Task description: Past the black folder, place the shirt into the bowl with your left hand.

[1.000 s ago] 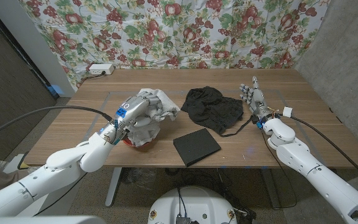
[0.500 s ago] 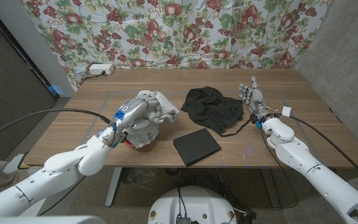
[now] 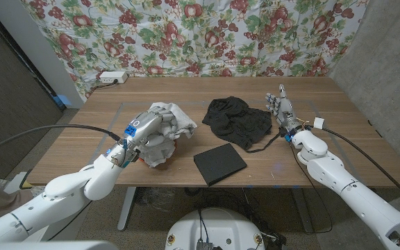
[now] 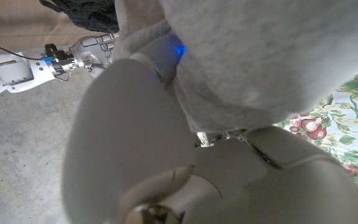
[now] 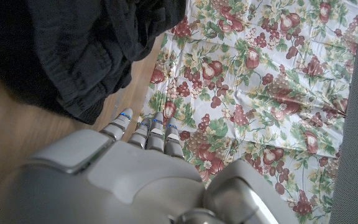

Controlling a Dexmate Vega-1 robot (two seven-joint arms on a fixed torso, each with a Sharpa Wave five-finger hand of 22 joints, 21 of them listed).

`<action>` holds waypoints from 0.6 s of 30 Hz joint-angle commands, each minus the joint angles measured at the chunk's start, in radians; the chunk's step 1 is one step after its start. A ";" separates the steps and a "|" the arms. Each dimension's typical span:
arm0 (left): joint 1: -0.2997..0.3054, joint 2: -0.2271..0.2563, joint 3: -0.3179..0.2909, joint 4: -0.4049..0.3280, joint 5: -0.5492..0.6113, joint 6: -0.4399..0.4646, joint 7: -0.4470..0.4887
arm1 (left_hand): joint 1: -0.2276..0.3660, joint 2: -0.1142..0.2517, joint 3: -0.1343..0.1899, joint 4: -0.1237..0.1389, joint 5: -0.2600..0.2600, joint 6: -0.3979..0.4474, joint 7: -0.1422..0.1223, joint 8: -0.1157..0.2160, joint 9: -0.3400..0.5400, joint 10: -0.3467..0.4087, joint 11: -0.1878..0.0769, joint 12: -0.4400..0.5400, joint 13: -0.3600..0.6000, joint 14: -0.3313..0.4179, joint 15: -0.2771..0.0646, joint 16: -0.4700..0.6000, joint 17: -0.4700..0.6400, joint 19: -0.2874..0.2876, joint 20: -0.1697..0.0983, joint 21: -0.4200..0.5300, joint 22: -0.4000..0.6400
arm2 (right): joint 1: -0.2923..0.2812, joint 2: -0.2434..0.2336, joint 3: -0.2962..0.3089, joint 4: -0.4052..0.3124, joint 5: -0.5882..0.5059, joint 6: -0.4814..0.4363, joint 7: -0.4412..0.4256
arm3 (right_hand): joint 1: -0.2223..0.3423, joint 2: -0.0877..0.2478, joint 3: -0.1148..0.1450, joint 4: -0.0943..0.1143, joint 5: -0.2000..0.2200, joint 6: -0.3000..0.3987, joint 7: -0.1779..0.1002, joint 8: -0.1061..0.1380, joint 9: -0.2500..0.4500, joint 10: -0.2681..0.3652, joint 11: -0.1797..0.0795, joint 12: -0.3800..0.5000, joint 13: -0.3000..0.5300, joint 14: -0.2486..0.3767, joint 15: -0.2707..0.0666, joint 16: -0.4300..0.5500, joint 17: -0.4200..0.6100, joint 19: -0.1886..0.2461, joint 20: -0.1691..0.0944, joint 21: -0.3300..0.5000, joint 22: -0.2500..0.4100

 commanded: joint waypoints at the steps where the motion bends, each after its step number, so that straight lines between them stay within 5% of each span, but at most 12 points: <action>1: 0.053 -0.004 -0.023 -0.011 0.008 0.069 0.005 | -0.002 0.007 0.167 0.156 -0.006 0.010 0.000 0.002 -0.003 0.017 0.011 0.005 0.001 0.141 -0.147 0.002 0.098 -0.005 -0.132 -0.006 -0.005 | 0.021 -0.004 -0.013 0.000 0.002 -0.020 0.005 | 0.003 0.006 0.004 0.003 0.002 0.001 0.000 0.000 0.003 0.004 0.001 -0.002 0.002 -0.002 -0.009 0.002 0.003 0.005 -0.003 -0.004 0.003; 18: 0.044 -0.006 0.008 0.003 0.010 0.094 -0.009 | -0.005 0.006 0.169 0.157 -0.007 0.031 0.004 -0.001 -0.023 0.024 0.012 0.003 -0.008 0.142 -0.151 0.002 0.095 -0.007 -0.130 -0.012 -0.014 | 0.051 -0.011 -0.022 0.015 -0.001 -0.037 0.028 | 0.003 0.006 0.005 0.003 0.001 0.001 0.001 0.000 0.003 0.004 0.001 -0.002 0.002 -0.002 -0.009 0.002 0.003 0.004 -0.003 -0.004 0.003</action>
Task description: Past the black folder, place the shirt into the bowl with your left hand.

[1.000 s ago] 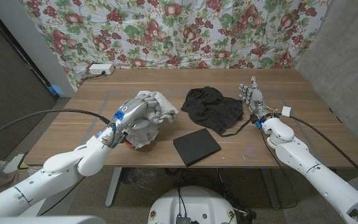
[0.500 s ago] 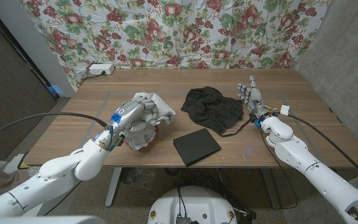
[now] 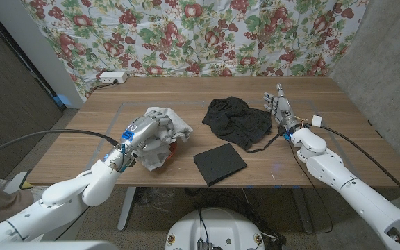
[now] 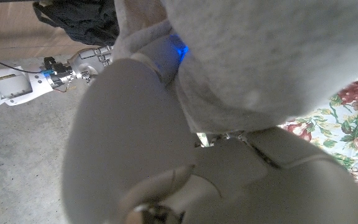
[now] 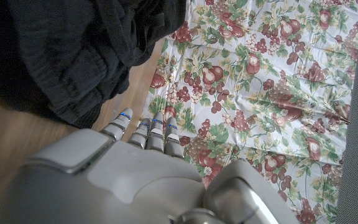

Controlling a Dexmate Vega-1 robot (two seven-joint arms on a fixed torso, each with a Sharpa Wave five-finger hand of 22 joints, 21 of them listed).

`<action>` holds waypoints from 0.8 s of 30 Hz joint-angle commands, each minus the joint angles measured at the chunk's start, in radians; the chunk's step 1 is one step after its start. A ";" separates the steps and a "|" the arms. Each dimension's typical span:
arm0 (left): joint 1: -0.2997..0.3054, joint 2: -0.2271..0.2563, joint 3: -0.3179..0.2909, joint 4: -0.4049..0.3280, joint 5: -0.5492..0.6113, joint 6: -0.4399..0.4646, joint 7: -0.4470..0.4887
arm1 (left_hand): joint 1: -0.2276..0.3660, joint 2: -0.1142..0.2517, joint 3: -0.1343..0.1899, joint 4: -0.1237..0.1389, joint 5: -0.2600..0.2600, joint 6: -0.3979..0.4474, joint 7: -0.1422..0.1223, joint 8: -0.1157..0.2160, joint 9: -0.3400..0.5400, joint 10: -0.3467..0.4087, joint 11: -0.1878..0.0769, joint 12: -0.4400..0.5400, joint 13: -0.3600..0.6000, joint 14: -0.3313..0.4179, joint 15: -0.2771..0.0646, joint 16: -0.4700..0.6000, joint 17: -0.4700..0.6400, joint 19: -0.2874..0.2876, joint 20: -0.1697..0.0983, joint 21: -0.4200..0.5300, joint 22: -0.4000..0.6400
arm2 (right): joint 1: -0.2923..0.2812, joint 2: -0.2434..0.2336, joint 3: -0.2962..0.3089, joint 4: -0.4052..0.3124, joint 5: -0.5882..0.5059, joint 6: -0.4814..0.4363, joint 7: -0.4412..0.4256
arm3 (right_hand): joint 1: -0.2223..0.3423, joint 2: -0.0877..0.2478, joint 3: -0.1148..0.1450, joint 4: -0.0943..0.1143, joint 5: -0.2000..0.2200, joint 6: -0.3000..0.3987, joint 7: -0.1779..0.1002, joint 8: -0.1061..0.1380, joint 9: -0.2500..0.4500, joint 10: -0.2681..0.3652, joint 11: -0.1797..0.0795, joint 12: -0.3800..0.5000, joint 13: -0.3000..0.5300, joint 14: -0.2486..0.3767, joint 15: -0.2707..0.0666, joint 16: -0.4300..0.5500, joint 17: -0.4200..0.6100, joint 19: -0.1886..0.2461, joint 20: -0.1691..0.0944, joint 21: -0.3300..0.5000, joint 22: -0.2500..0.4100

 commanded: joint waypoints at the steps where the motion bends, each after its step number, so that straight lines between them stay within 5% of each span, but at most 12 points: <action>1: 0.001 0.000 0.025 0.010 -0.001 0.019 -0.016 | -0.006 0.005 0.150 0.148 -0.003 0.019 0.001 0.000 -0.005 0.016 0.003 0.003 0.002 0.143 -0.153 0.002 0.093 -0.003 -0.134 0.001 -0.002 | 0.016 -0.008 -0.004 0.006 -0.004 -0.015 0.014 | 0.003 0.006 0.005 0.003 0.001 0.002 0.001 0.000 0.003 0.004 0.002 -0.002 0.002 -0.002 -0.009 0.002 0.003 0.005 -0.003 -0.004 0.003; 24: -0.033 0.026 0.080 0.043 -0.007 0.020 -0.029 | -0.010 0.003 0.157 0.148 -0.007 0.031 0.007 -0.003 -0.023 0.025 0.002 0.002 -0.002 0.148 -0.152 -0.002 0.096 -0.004 -0.131 0.003 -0.009 | 0.013 -0.013 -0.006 0.002 -0.001 -0.026 0.016 | 0.002 0.005 0.005 0.003 0.001 0.001 0.000 0.000 0.003 0.004 0.001 -0.002 0.002 -0.003 -0.010 0.001 0.002 0.004 -0.002 -0.004 0.003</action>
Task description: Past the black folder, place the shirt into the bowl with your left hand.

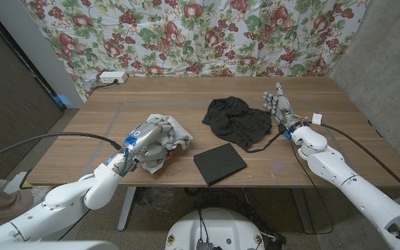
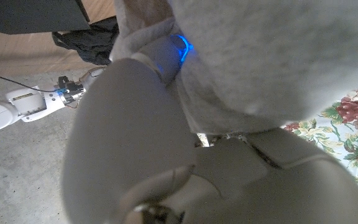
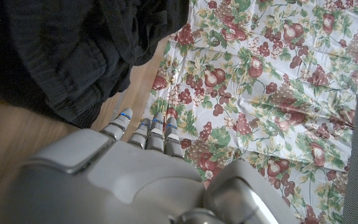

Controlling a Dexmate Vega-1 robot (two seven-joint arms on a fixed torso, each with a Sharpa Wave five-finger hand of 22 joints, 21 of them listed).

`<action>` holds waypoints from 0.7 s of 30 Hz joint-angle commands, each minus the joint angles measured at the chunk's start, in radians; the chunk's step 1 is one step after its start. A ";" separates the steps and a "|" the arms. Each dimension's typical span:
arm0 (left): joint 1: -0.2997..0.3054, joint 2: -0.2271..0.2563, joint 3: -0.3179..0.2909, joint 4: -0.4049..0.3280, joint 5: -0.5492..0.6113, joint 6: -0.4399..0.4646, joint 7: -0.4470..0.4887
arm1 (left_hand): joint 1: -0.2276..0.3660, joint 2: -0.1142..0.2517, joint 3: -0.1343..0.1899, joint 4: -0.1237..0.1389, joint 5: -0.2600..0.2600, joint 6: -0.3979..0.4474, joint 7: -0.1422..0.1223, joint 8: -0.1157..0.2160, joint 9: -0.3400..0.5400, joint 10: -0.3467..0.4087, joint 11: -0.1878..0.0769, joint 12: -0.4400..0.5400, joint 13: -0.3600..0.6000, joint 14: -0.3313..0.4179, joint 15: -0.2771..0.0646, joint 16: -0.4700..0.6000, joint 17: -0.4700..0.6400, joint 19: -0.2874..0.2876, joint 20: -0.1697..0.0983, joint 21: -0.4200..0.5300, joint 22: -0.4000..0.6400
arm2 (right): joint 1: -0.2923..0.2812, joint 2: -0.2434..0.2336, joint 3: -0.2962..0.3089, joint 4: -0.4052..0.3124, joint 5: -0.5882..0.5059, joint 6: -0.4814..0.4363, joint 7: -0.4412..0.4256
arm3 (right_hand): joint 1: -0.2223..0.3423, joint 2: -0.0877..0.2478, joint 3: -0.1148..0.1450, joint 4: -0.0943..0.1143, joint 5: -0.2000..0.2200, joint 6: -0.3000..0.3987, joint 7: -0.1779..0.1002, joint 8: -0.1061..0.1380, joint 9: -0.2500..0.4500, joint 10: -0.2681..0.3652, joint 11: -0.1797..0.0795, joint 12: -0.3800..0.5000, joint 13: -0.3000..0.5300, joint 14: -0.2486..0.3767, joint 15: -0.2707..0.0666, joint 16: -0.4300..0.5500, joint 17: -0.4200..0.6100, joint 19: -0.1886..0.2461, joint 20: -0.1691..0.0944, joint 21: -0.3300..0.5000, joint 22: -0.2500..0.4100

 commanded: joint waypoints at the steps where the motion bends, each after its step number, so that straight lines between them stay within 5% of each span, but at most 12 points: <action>1: -0.009 0.014 0.023 0.011 -0.005 0.008 -0.003 | -0.008 0.002 0.157 0.147 -0.006 0.010 -0.004 -0.003 -0.002 0.018 0.003 0.003 0.001 0.148 -0.152 0.007 0.092 -0.003 -0.132 0.003 0.000 | -0.004 -0.003 -0.001 -0.004 -0.001 0.000 0.000 | 0.002 0.005 0.005 0.003 0.001 0.001 0.000 0.000 0.003 0.003 0.000 -0.002 0.002 -0.003 -0.010 0.001 0.003 0.004 -0.002 -0.004 0.003; 21: 0.021 0.047 0.026 -0.004 0.002 0.062 0.007 | -0.008 0.002 0.157 0.147 -0.006 0.010 -0.004 -0.003 -0.002 0.018 0.003 0.003 0.001 0.148 -0.152 0.007 0.092 -0.003 -0.132 0.003 0.000 | -0.024 -0.009 0.006 -0.026 0.005 0.002 -0.006 | 0.002 0.006 0.005 0.004 0.002 0.001 0.000 0.000 0.003 0.004 0.001 -0.002 0.002 -0.003 -0.010 0.002 0.003 0.004 -0.003 -0.005 0.003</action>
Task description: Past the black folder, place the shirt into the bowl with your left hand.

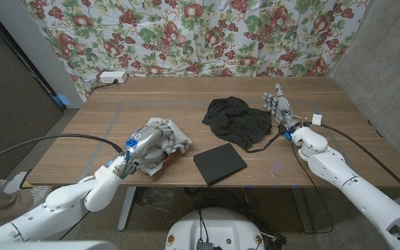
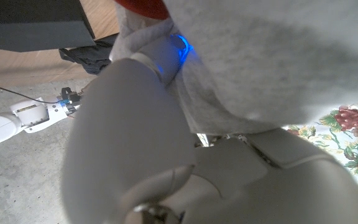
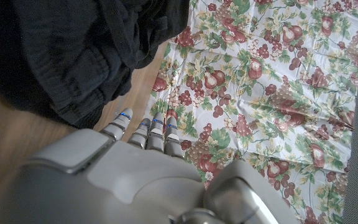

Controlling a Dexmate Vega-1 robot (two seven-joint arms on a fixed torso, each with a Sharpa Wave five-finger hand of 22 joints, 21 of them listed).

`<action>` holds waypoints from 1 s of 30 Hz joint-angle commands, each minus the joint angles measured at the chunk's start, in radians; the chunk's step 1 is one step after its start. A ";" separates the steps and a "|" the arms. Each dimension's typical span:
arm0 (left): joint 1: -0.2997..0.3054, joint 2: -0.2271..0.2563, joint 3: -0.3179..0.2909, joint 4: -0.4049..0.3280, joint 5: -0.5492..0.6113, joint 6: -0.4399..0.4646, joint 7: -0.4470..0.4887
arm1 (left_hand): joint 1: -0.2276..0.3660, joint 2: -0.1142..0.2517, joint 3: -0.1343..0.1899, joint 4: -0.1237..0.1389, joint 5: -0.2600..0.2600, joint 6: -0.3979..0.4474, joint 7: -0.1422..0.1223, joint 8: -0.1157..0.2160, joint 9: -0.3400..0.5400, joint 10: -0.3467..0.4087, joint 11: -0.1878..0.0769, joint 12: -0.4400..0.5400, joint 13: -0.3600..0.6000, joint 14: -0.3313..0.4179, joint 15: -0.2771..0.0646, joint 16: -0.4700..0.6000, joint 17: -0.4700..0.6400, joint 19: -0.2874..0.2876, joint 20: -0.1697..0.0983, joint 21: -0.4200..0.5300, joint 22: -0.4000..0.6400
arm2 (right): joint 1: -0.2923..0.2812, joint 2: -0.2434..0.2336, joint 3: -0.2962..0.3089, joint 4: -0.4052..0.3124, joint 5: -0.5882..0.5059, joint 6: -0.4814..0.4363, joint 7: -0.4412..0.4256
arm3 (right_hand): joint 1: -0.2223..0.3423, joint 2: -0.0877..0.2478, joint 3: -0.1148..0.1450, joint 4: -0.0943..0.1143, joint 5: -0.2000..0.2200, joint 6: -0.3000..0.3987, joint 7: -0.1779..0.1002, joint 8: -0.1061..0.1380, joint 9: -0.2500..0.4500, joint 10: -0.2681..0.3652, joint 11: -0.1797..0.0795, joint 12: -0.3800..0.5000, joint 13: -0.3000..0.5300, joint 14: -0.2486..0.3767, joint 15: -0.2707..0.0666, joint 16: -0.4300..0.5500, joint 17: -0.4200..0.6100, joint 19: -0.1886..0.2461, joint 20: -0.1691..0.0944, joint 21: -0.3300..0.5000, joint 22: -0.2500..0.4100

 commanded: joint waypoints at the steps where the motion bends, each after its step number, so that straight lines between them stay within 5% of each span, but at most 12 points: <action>1: 0.022 0.025 -0.004 -0.014 0.003 0.034 0.006 | -0.152 -0.025 0.164 0.170 -0.120 0.017 -0.026 -0.121 -0.182 0.009 0.009 -0.129 -0.163 0.136 -0.209 -0.103 -0.051 -0.017 -0.062 -0.106 -0.123 | -0.012 -0.003 0.004 -0.008 0.001 0.007 -0.003 | 0.002 0.006 0.005 0.004 0.002 0.002 0.000 0.000 0.003 0.003 0.000 -0.002 0.002 -0.003 -0.010 0.001 0.003 0.004 -0.003 -0.004 0.003; 5: 0.027 0.029 -0.007 -0.016 0.001 0.043 0.010 | -0.175 -0.030 0.176 0.156 -0.169 0.020 -0.013 -0.155 -0.235 0.006 0.007 -0.171 -0.199 0.131 -0.209 -0.142 -0.078 -0.015 -0.045 -0.133 -0.170 | -0.018 -0.002 0.006 -0.014 0.004 0.007 -0.008 | 0.001 0.006 0.005 0.004 0.001 0.001 0.000 0.000 0.003 0.003 -0.001 -0.003 0.002 -0.003 -0.010 0.002 0.003 0.004 -0.003 -0.004 0.003; 8: 0.029 0.031 -0.009 -0.017 0.001 0.049 0.014 | -0.175 -0.034 0.192 0.150 -0.191 -0.001 -0.023 -0.167 -0.235 -0.013 0.005 -0.211 -0.235 0.124 -0.210 -0.164 -0.085 -0.009 -0.041 -0.137 -0.189 | -0.024 -0.004 0.009 -0.021 0.009 0.004 -0.011 | 0.001 0.006 0.005 0.004 0.001 0.001 0.000 0.000 0.003 0.003 0.001 -0.002 0.002 -0.003 -0.010 0.002 0.003 0.004 -0.002 -0.005 0.003; 10: 0.032 0.032 -0.011 -0.019 0.001 0.054 0.017 | -0.176 -0.040 0.214 0.148 -0.218 -0.050 -0.050 -0.203 -0.250 -0.020 0.004 -0.246 -0.263 0.114 -0.211 -0.202 -0.101 -0.007 -0.050 -0.136 -0.208 | -0.025 -0.006 0.009 -0.021 0.005 0.006 -0.011 | 0.001 0.006 0.005 0.004 0.001 0.001 0.000 0.000 0.003 0.003 0.000 -0.002 0.002 -0.003 -0.009 0.002 0.003 0.004 -0.002 -0.005 0.003; 13: 0.037 0.032 -0.018 -0.021 -0.002 0.066 0.023 | -0.220 -0.072 0.302 0.150 -0.237 -0.091 -0.053 -0.246 -0.252 -0.058 0.003 -0.314 -0.304 0.073 -0.210 -0.302 -0.131 -0.022 -0.087 -0.134 -0.245 | -0.025 -0.006 0.009 -0.020 0.002 0.010 -0.011 | 0.000 0.006 0.005 0.004 0.001 0.002 0.000 0.000 0.003 0.004 -0.001 -0.002 0.002 -0.002 -0.009 0.002 0.003 0.004 -0.002 -0.005 0.003; 14: 0.039 0.032 -0.020 -0.022 -0.003 0.070 0.024 | -0.253 -0.079 0.361 0.150 -0.241 -0.115 -0.054 -0.278 -0.262 -0.107 0.001 -0.377 -0.347 0.049 -0.208 -0.368 -0.164 -0.030 -0.106 -0.133 -0.269 | -0.025 -0.006 0.009 -0.019 0.002 0.012 -0.009 | 0.000 0.006 0.005 0.004 0.001 0.001 0.000 0.000 0.003 0.004 0.000 -0.002 0.002 -0.002 -0.009 0.002 0.003 0.004 -0.002 -0.005 0.003; 15: 0.039 0.032 -0.022 -0.023 -0.005 0.072 0.025 | -0.280 -0.084 0.419 0.147 -0.245 -0.133 -0.055 -0.308 -0.277 -0.109 0.001 -0.430 -0.400 0.040 -0.208 -0.435 -0.213 -0.050 -0.106 -0.131 -0.293 | -0.024 -0.006 0.009 -0.019 0.001 0.013 -0.008 | 0.000 0.006 0.005 0.005 0.001 0.002 0.001 0.000 0.003 0.004 -0.001 -0.002 0.002 -0.002 -0.009 0.002 0.003 0.004 -0.003 -0.004 0.003; 17: 0.039 0.029 -0.025 -0.022 -0.011 0.074 0.028 | -0.330 -0.090 0.485 0.142 -0.249 -0.202 -0.054 -0.380 -0.317 -0.170 0.000 -0.541 -0.485 0.022 -0.206 -0.550 -0.307 -0.084 -0.101 -0.129 -0.323 | -0.023 -0.006 0.009 -0.019 0.004 0.012 -0.007 | 0.000 0.006 0.005 0.005 0.001 0.001 0.000 0.000 0.003 0.005 0.000 -0.002 0.002 -0.002 -0.009 0.002 0.003 0.004 -0.002 -0.004 0.003; 19: 0.036 0.027 -0.027 -0.021 -0.011 0.075 0.034 | -0.392 -0.099 0.487 0.140 -0.253 -0.256 -0.059 -0.467 -0.385 -0.215 0.000 -0.638 -0.546 -0.033 -0.202 -0.670 -0.422 -0.109 -0.095 -0.146 -0.336 | -0.024 -0.005 0.010 -0.021 0.007 0.009 -0.009 | 0.000 0.006 0.005 0.005 0.001 0.001 0.001 0.000 0.003 0.004 0.000 -0.002 0.002 -0.002 -0.009 0.002 0.003 0.004 -0.003 -0.004 0.003; 23: 0.031 0.024 -0.033 -0.022 -0.016 0.074 0.043 | -0.451 -0.108 0.471 0.138 -0.259 -0.317 -0.059 -0.555 -0.448 -0.271 0.000 -0.725 -0.606 -0.113 -0.198 -0.715 -0.515 -0.116 -0.090 -0.219 -0.346 | -0.024 -0.005 0.010 -0.020 0.004 0.011 -0.011 | -0.001 0.006 0.005 0.005 0.001 0.002 0.000 0.000 0.003 0.004 -0.001 -0.002 0.002 -0.002 -0.009 0.002 0.003 0.003 -0.003 -0.005 0.003; 26: 0.030 0.024 -0.037 -0.023 -0.021 0.068 0.048 | -0.506 -0.110 0.448 0.140 -0.255 -0.343 -0.059 -0.595 -0.476 -0.301 0.002 -0.763 -0.646 -0.155 -0.196 -0.719 -0.579 -0.107 -0.088 -0.282 -0.347 | -0.023 -0.003 0.013 -0.022 0.011 0.005 -0.015 | -0.001 0.006 0.005 0.005 0.001 0.002 0.000 0.000 0.003 0.004 0.000 -0.002 0.002 -0.002 -0.009 0.002 0.003 0.003 -0.003 -0.004 0.003; 30: 0.025 0.023 -0.039 -0.022 -0.020 0.059 0.054 | -0.567 -0.115 0.422 0.147 -0.249 -0.348 -0.059 -0.607 -0.485 -0.310 0.002 -0.770 -0.653 -0.170 -0.193 -0.719 -0.606 -0.110 -0.087 -0.311 -0.345 | -0.017 -0.003 0.009 -0.015 0.003 0.010 -0.009 | -0.002 0.006 0.005 0.006 0.001 0.002 0.001 0.000 0.003 0.005 0.001 -0.002 0.002 -0.002 -0.009 0.002 0.003 0.003 -0.002 -0.004 0.003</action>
